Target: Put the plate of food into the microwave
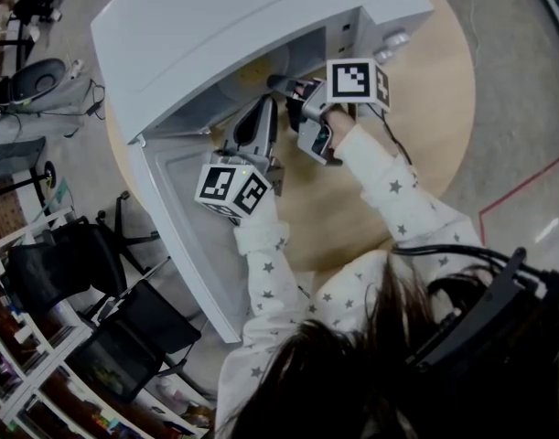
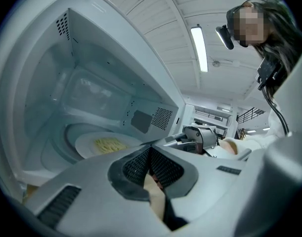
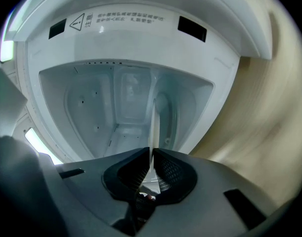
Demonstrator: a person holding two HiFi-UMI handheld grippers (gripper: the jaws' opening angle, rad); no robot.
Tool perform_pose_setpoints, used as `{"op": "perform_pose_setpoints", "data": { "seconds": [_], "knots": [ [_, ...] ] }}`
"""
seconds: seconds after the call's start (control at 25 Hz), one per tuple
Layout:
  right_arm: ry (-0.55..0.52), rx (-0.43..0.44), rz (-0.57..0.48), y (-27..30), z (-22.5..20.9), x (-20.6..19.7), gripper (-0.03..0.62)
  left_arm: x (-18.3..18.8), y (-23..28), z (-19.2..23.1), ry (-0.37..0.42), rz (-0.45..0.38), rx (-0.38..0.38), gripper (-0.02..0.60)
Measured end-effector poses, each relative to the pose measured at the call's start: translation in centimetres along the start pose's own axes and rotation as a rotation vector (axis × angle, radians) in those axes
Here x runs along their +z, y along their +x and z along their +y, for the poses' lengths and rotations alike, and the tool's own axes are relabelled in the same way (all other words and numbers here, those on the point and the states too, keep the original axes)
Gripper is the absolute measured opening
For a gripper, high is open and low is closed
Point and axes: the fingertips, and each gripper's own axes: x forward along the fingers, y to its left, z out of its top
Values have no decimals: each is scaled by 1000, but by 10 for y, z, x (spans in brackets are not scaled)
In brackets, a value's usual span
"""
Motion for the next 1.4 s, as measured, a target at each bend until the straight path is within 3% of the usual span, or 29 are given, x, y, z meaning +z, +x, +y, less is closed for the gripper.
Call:
{"op": "perform_pose_setpoints", "data": {
  "seconds": [0.36, 0.44, 0.64, 0.88, 1.2, 1.4],
  "knots": [
    [-125, -87, -5, -1, -3, 6, 23, 2, 4, 0, 3, 3, 2, -5],
    [-133, -86, 9, -1, -5, 4, 84, 0, 5, -1, 3, 6, 1, -5],
    [-162, -136, 41, 1, -12, 1, 84, 1, 4, -1, 7, 8, 0, -5],
    [-123, -148, 51, 8, -13, -2, 84, 4, 2, 3, 4, 13, 1, -5],
    [-102, -138, 52, -8, -26, -1, 83, -8, 6, -2, 10, 25, -2, -5],
    [-85, -40, 59, -5, -10, -3, 83, 2, 4, 6, -2, 0, -20, -5]
  ]
}}
